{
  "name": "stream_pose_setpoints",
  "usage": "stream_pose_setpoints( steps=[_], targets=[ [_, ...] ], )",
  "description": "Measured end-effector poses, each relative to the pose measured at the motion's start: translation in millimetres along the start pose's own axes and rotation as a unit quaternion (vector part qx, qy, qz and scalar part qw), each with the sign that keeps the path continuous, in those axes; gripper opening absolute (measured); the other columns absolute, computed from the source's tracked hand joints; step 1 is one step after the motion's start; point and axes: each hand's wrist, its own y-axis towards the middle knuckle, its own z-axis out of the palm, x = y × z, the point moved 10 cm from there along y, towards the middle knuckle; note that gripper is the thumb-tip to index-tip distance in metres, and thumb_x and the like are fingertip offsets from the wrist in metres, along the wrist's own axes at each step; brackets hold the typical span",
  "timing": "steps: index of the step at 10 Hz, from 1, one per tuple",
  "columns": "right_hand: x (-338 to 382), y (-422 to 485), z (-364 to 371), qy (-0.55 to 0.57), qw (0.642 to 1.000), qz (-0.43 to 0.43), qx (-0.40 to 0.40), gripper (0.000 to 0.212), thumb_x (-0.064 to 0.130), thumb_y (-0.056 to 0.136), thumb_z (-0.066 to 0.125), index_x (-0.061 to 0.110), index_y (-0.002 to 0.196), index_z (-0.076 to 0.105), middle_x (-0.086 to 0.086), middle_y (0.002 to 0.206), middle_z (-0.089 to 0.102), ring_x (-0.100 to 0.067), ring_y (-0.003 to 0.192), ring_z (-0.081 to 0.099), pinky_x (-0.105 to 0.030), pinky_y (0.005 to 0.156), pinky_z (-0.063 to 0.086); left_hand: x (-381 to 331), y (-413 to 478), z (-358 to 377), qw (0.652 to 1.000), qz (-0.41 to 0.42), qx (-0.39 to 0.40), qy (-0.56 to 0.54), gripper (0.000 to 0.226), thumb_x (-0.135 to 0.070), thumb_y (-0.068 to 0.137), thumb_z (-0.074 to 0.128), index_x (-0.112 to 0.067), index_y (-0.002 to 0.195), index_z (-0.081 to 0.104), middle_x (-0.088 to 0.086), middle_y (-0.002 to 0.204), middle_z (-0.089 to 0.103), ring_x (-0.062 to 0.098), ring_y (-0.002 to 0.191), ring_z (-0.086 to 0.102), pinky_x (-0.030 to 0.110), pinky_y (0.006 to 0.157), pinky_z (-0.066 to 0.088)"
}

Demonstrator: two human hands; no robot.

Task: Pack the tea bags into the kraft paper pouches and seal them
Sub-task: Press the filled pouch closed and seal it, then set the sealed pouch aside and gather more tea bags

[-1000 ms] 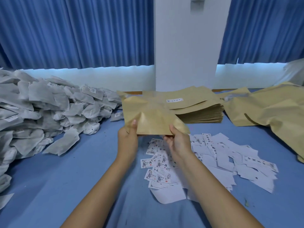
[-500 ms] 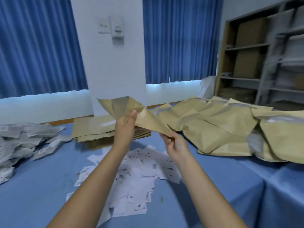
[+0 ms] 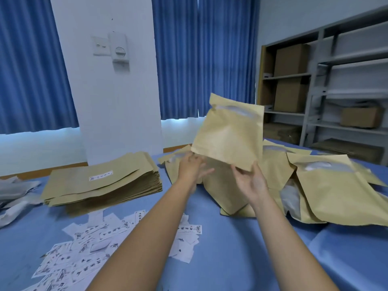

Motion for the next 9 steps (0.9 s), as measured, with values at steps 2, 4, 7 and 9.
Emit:
stream_pose_setpoints(
  steps=[2,4,7,9],
  targets=[
    [-80.5,-1.0,-35.2,-0.132,0.979,0.148,-0.041,0.044,0.016,0.100,0.043,-0.011,0.135,0.034,-0.031,0.135,0.043,-0.044,0.126,0.046,-0.044,0.104,0.040,51.9,-15.2,-36.4,0.972,-0.119,0.024,0.200,0.013,-0.021,0.096,0.052,-0.013,0.105,0.056,0.006,0.109,0.052,0.024,0.101,0.053,0.038,0.086,0.054],
    [-198.7,-41.2,13.5,-0.167,0.965,0.196,0.042,0.029,0.011,0.102,0.035,-0.001,0.096,0.061,-0.013,0.080,0.073,-0.019,0.074,0.071,-0.025,0.054,0.056,27.8,-30.6,-89.0,0.962,-0.039,-0.003,0.272,0.023,-0.015,0.095,0.048,-0.018,0.095,0.071,0.006,0.096,0.069,0.016,0.085,0.062,0.020,0.071,0.050],
    [-427.7,-131.8,99.0,-0.175,0.940,0.291,0.040,0.033,-0.012,0.094,0.033,0.001,0.073,0.054,-0.009,0.065,0.059,-0.012,0.075,0.060,-0.013,0.052,0.051,-66.7,-91.9,-322.8,0.895,0.069,-0.189,0.398,0.032,-0.004,0.094,0.042,-0.010,0.092,0.073,0.004,0.094,0.071,0.011,0.085,0.062,0.004,0.065,0.042],
    [-570.8,-135.4,142.9,-0.593,0.748,0.112,0.277,0.019,0.001,0.091,0.052,0.009,0.104,0.062,-0.015,0.111,0.059,-0.020,0.094,0.062,-0.028,0.077,0.050,-123.5,-120.8,-498.9,0.678,0.024,-0.282,0.678,0.037,-0.032,0.098,0.045,-0.014,0.130,0.052,0.013,0.127,0.051,0.026,0.120,0.046,0.029,0.096,0.036]
  ],
)
